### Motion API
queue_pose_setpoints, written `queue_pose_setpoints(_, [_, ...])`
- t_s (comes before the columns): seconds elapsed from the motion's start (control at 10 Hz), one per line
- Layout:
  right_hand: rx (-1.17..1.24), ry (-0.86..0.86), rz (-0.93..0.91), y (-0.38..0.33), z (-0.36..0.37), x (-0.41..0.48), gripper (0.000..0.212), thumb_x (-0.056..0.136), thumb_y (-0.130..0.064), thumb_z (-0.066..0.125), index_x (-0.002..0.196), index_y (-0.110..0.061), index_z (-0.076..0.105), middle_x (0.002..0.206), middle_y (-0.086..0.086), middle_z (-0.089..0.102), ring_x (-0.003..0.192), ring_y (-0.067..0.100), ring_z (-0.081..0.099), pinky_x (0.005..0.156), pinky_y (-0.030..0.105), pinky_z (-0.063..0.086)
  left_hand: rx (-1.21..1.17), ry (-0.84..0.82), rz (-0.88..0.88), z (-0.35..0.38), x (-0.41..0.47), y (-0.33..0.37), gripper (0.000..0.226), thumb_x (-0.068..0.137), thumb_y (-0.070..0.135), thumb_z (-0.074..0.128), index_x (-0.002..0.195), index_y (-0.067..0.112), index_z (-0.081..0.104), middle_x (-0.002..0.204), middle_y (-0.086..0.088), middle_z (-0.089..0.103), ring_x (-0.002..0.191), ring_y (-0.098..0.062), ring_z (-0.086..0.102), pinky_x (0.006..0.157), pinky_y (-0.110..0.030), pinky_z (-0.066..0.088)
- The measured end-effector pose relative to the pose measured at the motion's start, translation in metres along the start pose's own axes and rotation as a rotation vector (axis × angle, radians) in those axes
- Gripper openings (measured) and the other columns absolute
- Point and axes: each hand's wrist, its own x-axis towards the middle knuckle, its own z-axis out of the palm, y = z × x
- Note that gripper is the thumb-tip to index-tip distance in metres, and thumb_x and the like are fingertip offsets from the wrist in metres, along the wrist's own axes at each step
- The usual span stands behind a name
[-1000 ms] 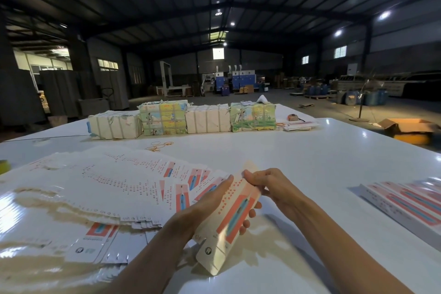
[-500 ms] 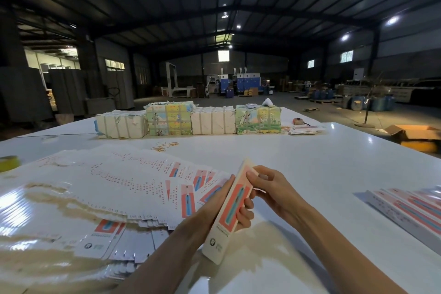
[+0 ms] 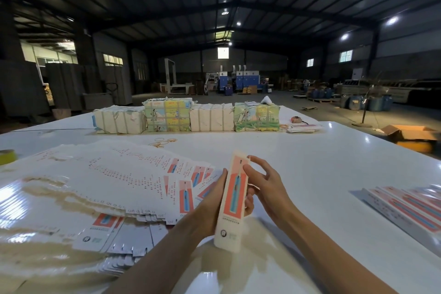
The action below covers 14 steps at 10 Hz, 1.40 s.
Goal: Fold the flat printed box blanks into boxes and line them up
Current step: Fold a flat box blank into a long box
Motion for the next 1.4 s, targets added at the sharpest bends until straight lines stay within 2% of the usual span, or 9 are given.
queue_pose_setpoints(0.1, [-0.049, 0.046, -0.023, 0.000, -0.004, 0.003, 0.035, 0.103, -0.035, 0.065, 0.138, -0.030, 0.061, 0.100, -0.001, 0.081, 0.096, 0.023, 0.080, 0.078, 0.033, 0.066, 0.073, 0.009, 0.078, 0.004, 0.005, -0.011, 0.043, 0.100, 0.071, 0.048, 0.114, 0.033, 0.066, 0.109, 0.009, 0.079, 0.096, -0.014, 0.078, 0.076, -0.033, 0.064])
queue_pose_setpoints(0.2, [-0.097, 0.067, -0.037, -0.002, -0.012, 0.004, 0.033, 0.103, -0.035, 0.064, 0.136, -0.035, 0.061, 0.108, -0.005, 0.081, 0.098, 0.019, 0.079, 0.085, 0.038, 0.066, 0.187, 0.083, 0.200, 0.003, 0.009, -0.007, 0.044, 0.091, 0.075, 0.054, 0.125, 0.046, 0.055, 0.117, 0.010, 0.074, 0.094, -0.018, 0.078, 0.070, -0.034, 0.062])
queue_pose_setpoints(0.3, [-0.146, 0.012, -0.048, -0.004, -0.013, 0.001, 0.030, 0.103, -0.038, 0.064, 0.132, -0.042, 0.059, 0.108, -0.012, 0.080, 0.098, 0.017, 0.079, 0.082, 0.034, 0.066, 0.343, -0.005, 0.326, 0.003, 0.007, 0.000, 0.071, 0.083, 0.067, 0.075, 0.140, 0.067, 0.032, 0.104, 0.029, 0.073, 0.094, -0.005, 0.077, 0.062, -0.027, 0.062])
queue_pose_setpoints(0.4, [-0.186, -0.028, -0.058, -0.005, -0.010, -0.002, 0.034, 0.102, -0.041, 0.063, 0.136, -0.044, 0.055, 0.104, -0.015, 0.081, 0.098, 0.013, 0.079, 0.074, 0.025, 0.065, 0.486, -0.011, 0.417, 0.004, 0.004, -0.002, 0.098, 0.070, 0.060, 0.085, 0.144, 0.071, 0.020, 0.120, 0.032, 0.062, 0.100, -0.004, 0.074, 0.072, -0.025, 0.063])
queue_pose_setpoints(0.6, [-0.222, -0.031, -0.107, -0.008, -0.009, -0.005, 0.036, 0.100, -0.039, 0.069, 0.134, -0.040, 0.056, 0.100, -0.010, 0.082, 0.097, 0.011, 0.078, 0.082, 0.024, 0.064, 0.407, 0.013, 0.459, 0.002, 0.005, -0.004, 0.087, 0.070, 0.053, 0.086, 0.140, 0.062, 0.035, 0.126, 0.027, 0.065, 0.110, -0.016, 0.075, 0.085, -0.041, 0.066])
queue_pose_setpoints(1.0, [-0.251, -0.055, -0.081, -0.004, -0.007, -0.005, 0.019, 0.101, -0.031, 0.071, 0.120, -0.026, 0.067, 0.099, -0.004, 0.080, 0.094, 0.018, 0.079, 0.073, 0.022, 0.061, 0.549, 0.103, 0.446, 0.012, 0.010, -0.008, 0.082, 0.068, 0.051, 0.081, 0.135, 0.050, 0.034, 0.105, 0.016, 0.064, 0.086, -0.003, 0.076, 0.056, -0.016, 0.057])
queue_pose_setpoints(1.1, [-0.239, -0.079, -0.050, -0.003, -0.007, -0.005, 0.020, 0.102, -0.033, 0.070, 0.120, -0.024, 0.067, 0.100, -0.003, 0.080, 0.095, 0.019, 0.079, 0.074, 0.024, 0.063, 0.596, 0.093, 0.447, 0.010, 0.010, -0.010, 0.090, 0.066, 0.052, 0.084, 0.139, 0.048, 0.031, 0.109, 0.012, 0.064, 0.089, -0.019, 0.078, 0.070, -0.026, 0.065])
queue_pose_setpoints(1.2, [-0.185, -0.078, -0.002, -0.003, -0.006, -0.004, 0.027, 0.104, -0.042, 0.064, 0.118, -0.019, 0.064, 0.099, 0.003, 0.080, 0.092, 0.023, 0.080, 0.076, 0.027, 0.063, 0.654, 0.084, 0.435, 0.005, 0.003, -0.007, 0.083, 0.070, 0.044, 0.082, 0.137, 0.048, 0.031, 0.107, 0.016, 0.061, 0.093, -0.014, 0.074, 0.063, -0.016, 0.059])
queue_pose_setpoints(1.4, [-0.102, 0.018, 0.108, -0.004, -0.019, 0.004, 0.019, 0.110, -0.024, 0.055, 0.120, -0.010, 0.062, 0.086, 0.015, 0.079, 0.070, 0.028, 0.077, 0.062, 0.030, 0.061, 0.761, -0.030, 0.365, 0.006, -0.007, -0.003, 0.082, 0.076, 0.042, 0.080, 0.135, 0.057, 0.025, 0.111, 0.026, 0.053, 0.100, -0.013, 0.068, 0.065, -0.014, 0.053])
